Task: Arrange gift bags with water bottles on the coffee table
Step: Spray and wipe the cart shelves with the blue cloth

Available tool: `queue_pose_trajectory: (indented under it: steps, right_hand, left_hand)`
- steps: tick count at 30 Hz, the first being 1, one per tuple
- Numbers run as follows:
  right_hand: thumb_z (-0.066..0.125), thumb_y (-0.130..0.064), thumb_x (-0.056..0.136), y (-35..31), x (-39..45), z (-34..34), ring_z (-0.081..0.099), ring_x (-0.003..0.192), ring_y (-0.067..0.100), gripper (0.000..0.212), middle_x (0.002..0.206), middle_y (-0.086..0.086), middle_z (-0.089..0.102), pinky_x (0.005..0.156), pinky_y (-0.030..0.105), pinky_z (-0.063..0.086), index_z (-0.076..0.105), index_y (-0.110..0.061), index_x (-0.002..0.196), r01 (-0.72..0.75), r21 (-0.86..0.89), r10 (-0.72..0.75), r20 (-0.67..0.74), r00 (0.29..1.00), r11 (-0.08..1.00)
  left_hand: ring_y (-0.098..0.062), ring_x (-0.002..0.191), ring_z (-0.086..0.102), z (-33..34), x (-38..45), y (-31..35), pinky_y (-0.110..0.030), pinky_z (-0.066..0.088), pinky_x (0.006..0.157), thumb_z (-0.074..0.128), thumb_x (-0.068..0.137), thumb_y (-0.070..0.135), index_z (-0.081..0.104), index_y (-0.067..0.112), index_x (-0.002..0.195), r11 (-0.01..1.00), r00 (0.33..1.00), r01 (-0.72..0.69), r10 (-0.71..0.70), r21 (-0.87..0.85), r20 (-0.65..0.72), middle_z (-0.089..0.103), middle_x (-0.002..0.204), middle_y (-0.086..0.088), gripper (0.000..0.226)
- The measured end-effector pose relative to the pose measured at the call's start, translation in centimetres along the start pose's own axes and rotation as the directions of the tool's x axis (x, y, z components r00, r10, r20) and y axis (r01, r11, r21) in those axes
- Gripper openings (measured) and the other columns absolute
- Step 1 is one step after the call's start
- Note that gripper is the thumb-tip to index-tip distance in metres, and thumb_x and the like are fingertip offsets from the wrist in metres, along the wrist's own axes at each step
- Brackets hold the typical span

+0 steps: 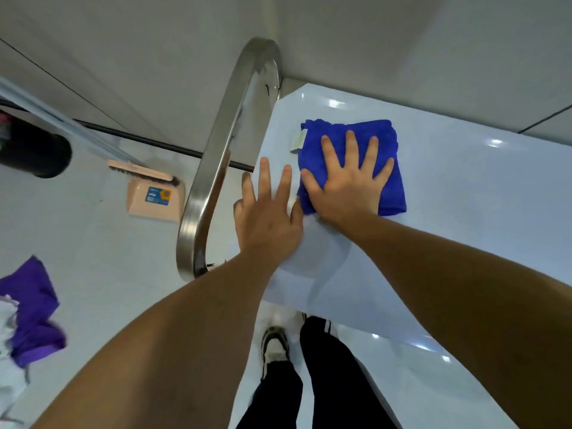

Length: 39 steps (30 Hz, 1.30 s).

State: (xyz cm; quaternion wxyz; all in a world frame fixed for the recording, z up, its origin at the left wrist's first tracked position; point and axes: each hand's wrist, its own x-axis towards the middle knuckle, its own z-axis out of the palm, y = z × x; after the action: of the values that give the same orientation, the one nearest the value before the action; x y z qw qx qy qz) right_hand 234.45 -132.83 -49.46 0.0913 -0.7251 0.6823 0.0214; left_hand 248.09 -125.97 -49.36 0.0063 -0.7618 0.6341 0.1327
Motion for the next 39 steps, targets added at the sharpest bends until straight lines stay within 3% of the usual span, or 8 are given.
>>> queue_pose_trajectory:
  steps: [7, 14, 18, 22, 26, 31, 39]
  right_hand:
    - [0.015, -0.075, 0.094, -2.3, 7.9, -1.0, -0.006, 0.154, 0.039, 0.077, 0.170, 0.001, 0.001, 0.118, 0.070, 0.002, 0.006, -0.038, 0.160, 0.112, -0.043, -0.111, 0.033, 0.993, 0.993]
    - [0.012, -0.075, 0.094, -5.9, 9.5, -0.7, -0.002, 0.153, 0.045, 0.078, 0.169, 0.006, 0.007, 0.112, 0.076, 0.003, 0.013, -0.033, 0.160, 0.074, 0.004, -0.074, -0.014, 0.997, 0.997]
    - [0.013, -0.075, 0.094, -5.2, 9.3, -0.8, 0.001, 0.152, 0.046, 0.079, 0.169, 0.008, 0.009, 0.113, 0.076, 0.003, 0.014, -0.032, 0.160, 0.095, -0.006, -0.095, -0.016, 0.995, 0.995]
    - [0.013, -0.076, 0.093, -5.2, 9.2, -0.9, 0.001, 0.152, 0.045, 0.080, 0.169, 0.008, 0.010, 0.112, 0.077, 0.002, 0.015, -0.033, 0.160, 0.107, 0.015, -0.107, -0.015, 0.994, 0.994]
    - [0.010, -0.077, 0.093, -4.8, 8.1, -0.9, 0.001, 0.153, 0.045, 0.080, 0.169, 0.007, 0.010, 0.113, 0.076, 0.003, 0.012, -0.034, 0.160, 0.148, 0.003, -0.148, -0.004, 0.989, 0.989]
    - [0.013, -0.075, 0.095, -5.0, 4.6, -0.3, 0.003, 0.154, 0.041, 0.076, 0.168, 0.003, 0.014, 0.115, 0.073, 0.002, 0.011, -0.036, 0.160, 0.288, -0.007, -0.287, 0.013, 0.958, 0.958]
    - [0.015, -0.073, 0.097, -5.5, -1.2, 0.5, -0.002, 0.155, 0.037, 0.073, 0.169, 0.001, 0.008, 0.117, 0.070, 0.003, 0.006, -0.038, 0.160, 0.364, -0.047, -0.360, 0.073, 0.930, 0.930]
  left_hand:
    - [-0.038, 0.153, 0.003, 1.2, 0.1, -0.1, -0.055, 0.028, 0.113, 0.021, 0.101, 0.061, -0.002, 0.033, 0.160, 1.000, 1.000, 0.010, -0.010, -0.024, -0.015, -0.012, 0.168, -0.003, 0.069]
    - [-0.036, 0.154, 0.001, 1.0, 0.2, -0.2, -0.056, 0.029, 0.113, 0.021, 0.101, 0.062, -0.004, 0.035, 0.160, 1.000, 0.999, 0.028, -0.028, -0.005, 0.020, -0.013, 0.168, -0.003, 0.069]
    - [-0.037, 0.153, 0.001, 0.9, 0.4, 0.1, -0.058, 0.027, 0.115, 0.021, 0.102, 0.061, 0.000, 0.032, 0.160, 0.998, 0.999, 0.032, -0.033, 0.046, 0.038, -0.008, 0.168, -0.005, 0.068]
    - [-0.035, 0.154, -0.003, 0.6, -3.2, -0.8, -0.060, 0.009, 0.122, 0.021, 0.102, 0.063, 0.010, 0.025, 0.160, 0.999, 0.997, 0.033, -0.034, 0.024, 0.065, -0.004, 0.168, -0.008, 0.070]
    - [-0.031, 0.154, -0.009, 1.5, -8.2, -1.5, -0.056, 0.003, 0.124, 0.013, 0.101, 0.068, -0.004, 0.031, 0.160, 0.989, 0.984, 0.148, -0.150, 0.023, 0.094, -0.011, 0.169, -0.003, 0.072]
    - [-0.029, 0.155, -0.010, 1.8, -7.5, -1.6, -0.054, 0.003, 0.124, 0.009, 0.099, 0.068, -0.002, 0.031, 0.160, 0.990, 0.988, 0.141, -0.142, 0.020, 0.056, -0.010, 0.169, -0.002, 0.073]
    - [-0.031, 0.155, -0.001, 2.0, -7.8, -1.8, -0.055, 0.006, 0.124, 0.013, 0.099, 0.070, 0.016, 0.025, 0.160, 0.994, 0.994, 0.108, -0.109, 0.025, 0.009, 0.003, 0.169, -0.006, 0.076]
